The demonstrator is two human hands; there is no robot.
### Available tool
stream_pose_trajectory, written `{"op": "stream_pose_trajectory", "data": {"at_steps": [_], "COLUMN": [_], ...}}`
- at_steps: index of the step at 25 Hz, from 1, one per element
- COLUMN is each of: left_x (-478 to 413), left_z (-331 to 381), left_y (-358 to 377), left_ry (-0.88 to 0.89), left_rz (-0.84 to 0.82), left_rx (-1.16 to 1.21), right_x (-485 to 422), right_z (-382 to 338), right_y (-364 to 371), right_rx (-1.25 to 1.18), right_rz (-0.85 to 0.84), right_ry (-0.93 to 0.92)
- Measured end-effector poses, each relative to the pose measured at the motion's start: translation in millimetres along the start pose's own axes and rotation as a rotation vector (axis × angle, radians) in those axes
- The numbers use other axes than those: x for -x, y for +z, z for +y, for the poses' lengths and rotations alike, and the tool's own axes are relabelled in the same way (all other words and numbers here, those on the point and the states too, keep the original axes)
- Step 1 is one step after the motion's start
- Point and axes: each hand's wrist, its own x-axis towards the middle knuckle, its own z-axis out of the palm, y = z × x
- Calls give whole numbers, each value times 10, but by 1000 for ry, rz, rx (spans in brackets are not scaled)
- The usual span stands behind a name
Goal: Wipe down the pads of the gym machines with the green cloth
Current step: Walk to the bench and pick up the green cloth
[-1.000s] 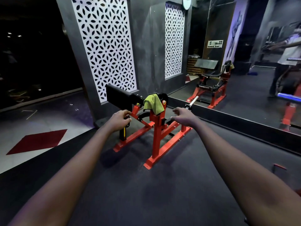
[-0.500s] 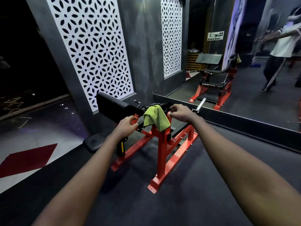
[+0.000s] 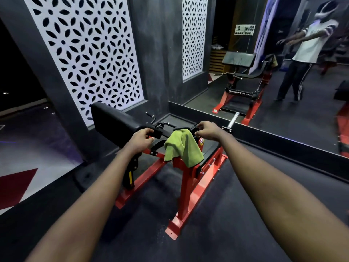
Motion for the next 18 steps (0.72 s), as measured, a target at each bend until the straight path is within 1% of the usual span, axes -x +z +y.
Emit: {"op": "stream_pose_trajectory", "data": {"at_steps": [3, 5, 9, 12, 15, 18], "left_x": [-447, -709, -1097, -1330, -1507, -1594], "left_z": [-174, -274, -439, -598, -769, -920], "left_y": [50, 99, 159, 214, 257, 291], "left_ry": [-17, -28, -65, -114, -152, -199], "left_rz": [-26, -52, -37, -52, -57, -69], "left_rx": [12, -5, 21, -1, -14, -15], "right_x": [-519, -882, -1518, -1921, -2210, -2305], "right_z": [-63, -41, 67, 117, 171, 229], "right_y": [120, 243, 493, 692, 875, 1017], "right_rx": [17, 64, 173, 264, 383, 382], "right_rz": [-12, -35, -89, -81, -113, -69], "right_ry": [-8, 2, -18, -38, -48, -94]}}
